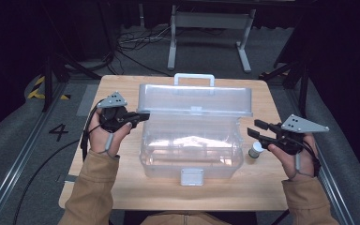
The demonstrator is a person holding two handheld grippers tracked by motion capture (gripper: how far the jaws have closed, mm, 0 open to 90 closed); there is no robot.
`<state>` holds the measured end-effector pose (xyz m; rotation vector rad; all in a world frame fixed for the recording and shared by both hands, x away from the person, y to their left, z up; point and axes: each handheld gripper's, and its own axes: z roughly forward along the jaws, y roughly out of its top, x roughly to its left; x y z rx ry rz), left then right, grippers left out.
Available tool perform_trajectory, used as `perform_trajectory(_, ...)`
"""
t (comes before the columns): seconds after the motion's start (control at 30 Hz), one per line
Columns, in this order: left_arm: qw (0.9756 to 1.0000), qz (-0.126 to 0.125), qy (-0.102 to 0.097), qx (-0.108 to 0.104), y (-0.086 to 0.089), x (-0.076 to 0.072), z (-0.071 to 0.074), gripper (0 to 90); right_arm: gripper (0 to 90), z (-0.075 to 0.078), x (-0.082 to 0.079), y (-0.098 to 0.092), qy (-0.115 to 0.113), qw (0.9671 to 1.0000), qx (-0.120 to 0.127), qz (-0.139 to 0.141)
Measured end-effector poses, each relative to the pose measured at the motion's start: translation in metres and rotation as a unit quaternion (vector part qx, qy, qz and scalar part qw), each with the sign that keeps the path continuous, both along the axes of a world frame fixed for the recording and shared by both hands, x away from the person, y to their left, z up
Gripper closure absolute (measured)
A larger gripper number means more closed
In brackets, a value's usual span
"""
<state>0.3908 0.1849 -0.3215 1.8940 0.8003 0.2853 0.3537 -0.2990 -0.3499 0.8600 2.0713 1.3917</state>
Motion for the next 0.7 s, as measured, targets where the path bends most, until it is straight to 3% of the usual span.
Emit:
perform_trajectory(0.07, 1.0000, 0.000, -0.002, 0.001, 0.000, 0.001, 0.001, 89.2, 52.6, 0.000, 0.000, 0.000, -0.006, 0.9999, -0.012, -0.009)
perform_trajectory(0.1, 1.0000, 0.000, -0.003, 0.001, 0.000, 0.002, 0.001, 89.1, 47.3, -0.003, 0.002, 0.000, -0.004, 0.9994, -0.022, -0.026)
perform_trajectory(0.17, 1.0000, -0.001, -0.004, 0.000, 0.000, 0.003, 0.002, 89.1, 46.4, -0.005, 0.004, 0.002, 0.004, 0.9991, -0.029, -0.031)
perform_trajectory(0.27, 1.0000, 0.000, -0.004, -0.002, 0.000, 0.004, 0.002, 89.0, 46.4, -0.006, 0.005, 0.005, -0.008, 0.9988, -0.035, -0.033)
perform_trajectory(0.3, 1.0000, -0.001, -0.003, -0.002, 0.000, 0.004, 0.002, 89.0, 46.4, -0.005, 0.005, 0.008, -0.013, 0.9981, -0.028, -0.054)
perform_trajectory(0.47, 1.0000, -0.002, -0.004, -0.004, 0.000, 0.007, 0.004, 88.7, 46.7, -0.002, 0.005, 0.016, -0.014, 0.9978, -0.025, -0.059)
perform_trajectory(0.5, 1.0000, -0.004, -0.006, -0.005, 0.001, 0.008, 0.004, 88.7, 45.4, -0.002, 0.006, 0.020, -0.011, 0.9972, -0.009, -0.073)
perform_trajectory(0.57, 1.0000, -0.006, -0.003, -0.008, 0.001, 0.009, 0.004, 88.6, 45.6, -0.003, 0.007, 0.021, -0.009, 0.9967, -0.003, -0.080)
perform_trajectory(0.6, 1.0000, -0.006, -0.002, -0.007, 0.001, 0.010, 0.005, 88.3, 47.9, -0.003, 0.009, 0.023, -0.005, 0.9952, -0.011, -0.097)
perform_trajectory(0.63, 0.9999, -0.008, -0.001, -0.008, 0.002, 0.011, 0.005, 88.3, 47.9, -0.003, 0.009, 0.023, -0.005, 0.9952, -0.011, -0.097)
perform_trajectory(0.7, 0.9999, -0.011, 0.000, -0.012, 0.002, 0.013, 0.006, 88.5, 52.8, -0.004, 0.015, 0.030, -0.002, 0.9940, 0.005, -0.109)
